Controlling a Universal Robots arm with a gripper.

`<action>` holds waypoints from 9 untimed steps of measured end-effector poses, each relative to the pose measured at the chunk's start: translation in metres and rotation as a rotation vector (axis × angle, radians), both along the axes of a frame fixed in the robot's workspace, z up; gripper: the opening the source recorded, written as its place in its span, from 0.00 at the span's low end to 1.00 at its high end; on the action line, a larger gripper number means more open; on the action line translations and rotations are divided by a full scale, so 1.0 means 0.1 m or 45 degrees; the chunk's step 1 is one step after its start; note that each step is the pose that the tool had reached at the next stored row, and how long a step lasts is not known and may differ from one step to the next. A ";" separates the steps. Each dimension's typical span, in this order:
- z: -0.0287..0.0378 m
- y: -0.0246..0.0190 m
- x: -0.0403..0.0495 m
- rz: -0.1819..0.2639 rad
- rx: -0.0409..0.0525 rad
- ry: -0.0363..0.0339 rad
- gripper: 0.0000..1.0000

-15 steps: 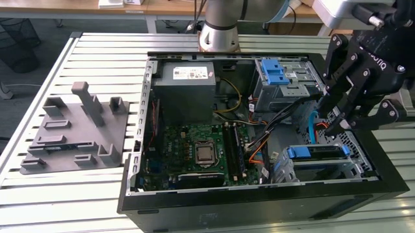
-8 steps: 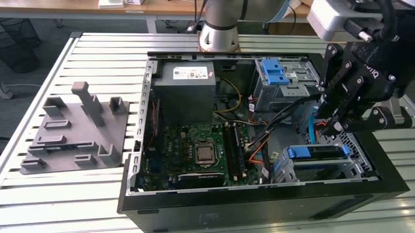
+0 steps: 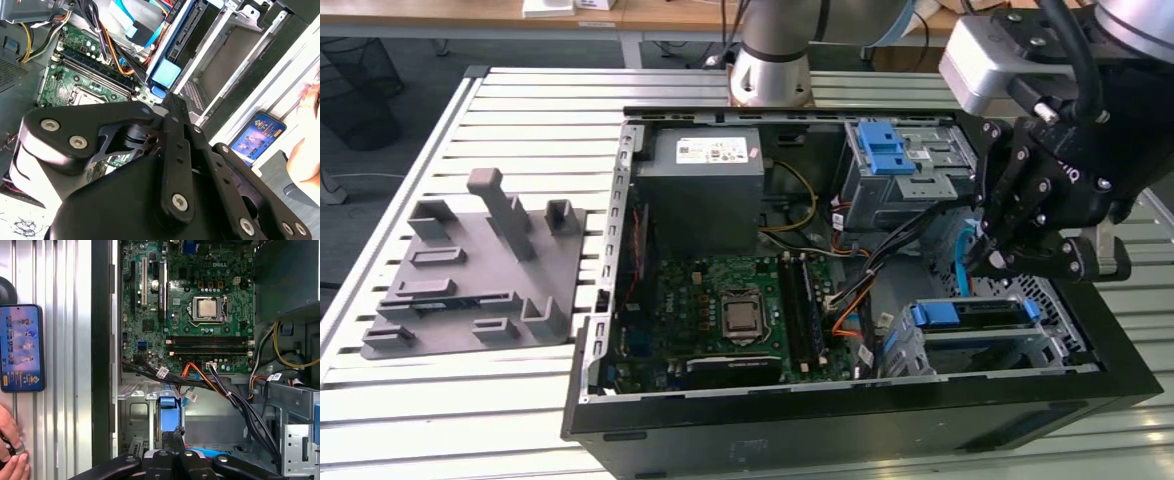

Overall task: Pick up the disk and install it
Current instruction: 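Insert the disk into the insertion slot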

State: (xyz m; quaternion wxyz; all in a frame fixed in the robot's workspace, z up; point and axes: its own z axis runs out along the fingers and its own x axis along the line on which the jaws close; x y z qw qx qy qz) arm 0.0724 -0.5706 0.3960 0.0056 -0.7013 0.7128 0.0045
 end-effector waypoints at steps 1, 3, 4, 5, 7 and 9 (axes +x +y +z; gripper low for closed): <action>-0.018 0.000 0.000 0.000 0.000 0.0000 0.11; -0.054 0.000 0.000 0.000 0.000 0.0000 0.11; -0.067 0.000 0.000 0.000 0.000 0.0000 0.11; -0.067 0.000 0.000 0.000 0.000 0.0000 0.11; -0.067 0.000 0.000 0.000 0.000 0.0000 0.11; -0.069 0.000 0.000 0.000 0.000 0.0000 0.11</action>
